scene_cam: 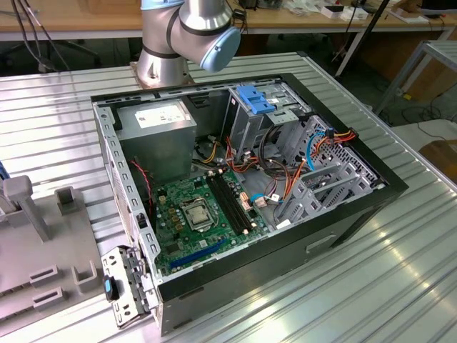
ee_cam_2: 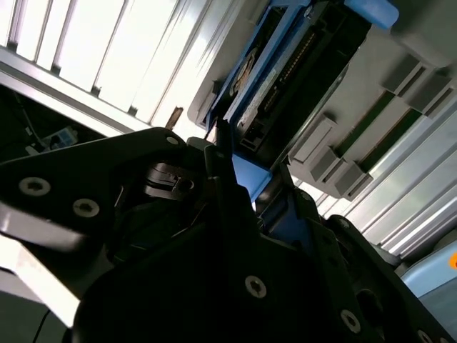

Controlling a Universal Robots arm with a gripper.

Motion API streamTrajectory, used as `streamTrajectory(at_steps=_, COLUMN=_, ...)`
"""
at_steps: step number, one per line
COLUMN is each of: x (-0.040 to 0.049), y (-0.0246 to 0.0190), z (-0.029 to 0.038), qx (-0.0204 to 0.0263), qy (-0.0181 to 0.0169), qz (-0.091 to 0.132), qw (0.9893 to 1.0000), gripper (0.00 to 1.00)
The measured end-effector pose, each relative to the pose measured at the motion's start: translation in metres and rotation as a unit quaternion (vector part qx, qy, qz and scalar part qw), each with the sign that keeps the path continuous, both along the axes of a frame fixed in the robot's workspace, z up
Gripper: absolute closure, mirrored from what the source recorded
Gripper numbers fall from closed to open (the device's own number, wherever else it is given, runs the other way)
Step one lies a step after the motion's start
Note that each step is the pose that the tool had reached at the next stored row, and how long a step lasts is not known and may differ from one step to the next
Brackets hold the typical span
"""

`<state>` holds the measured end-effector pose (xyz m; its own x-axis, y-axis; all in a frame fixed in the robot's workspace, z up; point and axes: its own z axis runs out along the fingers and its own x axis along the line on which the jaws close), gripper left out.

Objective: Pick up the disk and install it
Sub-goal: 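Pick up the disk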

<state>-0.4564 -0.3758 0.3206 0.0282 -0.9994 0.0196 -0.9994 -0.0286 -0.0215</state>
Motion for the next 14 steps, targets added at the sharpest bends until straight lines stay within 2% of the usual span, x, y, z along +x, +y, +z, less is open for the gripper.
streamTrajectory(at_steps=14, x=0.0000, y=0.0000, z=0.0290, qx=0.0000, qy=-0.0004, qz=0.000, qw=1.0000, gripper=0.63)
